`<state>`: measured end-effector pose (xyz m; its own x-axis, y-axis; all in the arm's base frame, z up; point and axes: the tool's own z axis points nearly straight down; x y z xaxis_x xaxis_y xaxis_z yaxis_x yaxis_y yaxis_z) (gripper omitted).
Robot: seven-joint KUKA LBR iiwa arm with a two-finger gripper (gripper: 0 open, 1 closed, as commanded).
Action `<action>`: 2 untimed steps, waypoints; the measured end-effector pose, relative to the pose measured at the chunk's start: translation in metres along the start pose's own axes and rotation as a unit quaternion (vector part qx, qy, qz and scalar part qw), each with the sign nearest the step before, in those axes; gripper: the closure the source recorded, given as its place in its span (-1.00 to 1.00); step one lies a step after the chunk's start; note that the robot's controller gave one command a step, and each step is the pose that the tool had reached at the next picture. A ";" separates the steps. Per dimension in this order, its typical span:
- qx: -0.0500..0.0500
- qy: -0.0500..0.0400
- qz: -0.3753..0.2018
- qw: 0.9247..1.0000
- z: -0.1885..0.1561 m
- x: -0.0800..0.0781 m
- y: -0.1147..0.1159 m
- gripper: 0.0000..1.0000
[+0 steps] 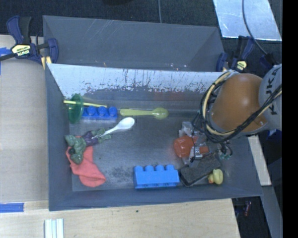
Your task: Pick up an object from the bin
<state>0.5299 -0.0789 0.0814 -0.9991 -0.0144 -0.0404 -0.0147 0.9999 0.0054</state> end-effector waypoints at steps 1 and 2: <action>0.000 0.007 -0.005 1.000 -0.053 -0.002 0.008 1.00; 0.000 0.005 -0.023 1.000 -0.128 -0.022 -0.002 1.00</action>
Offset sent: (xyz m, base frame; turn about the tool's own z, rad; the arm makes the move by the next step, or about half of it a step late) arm 0.0296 -0.0149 0.1815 -0.0803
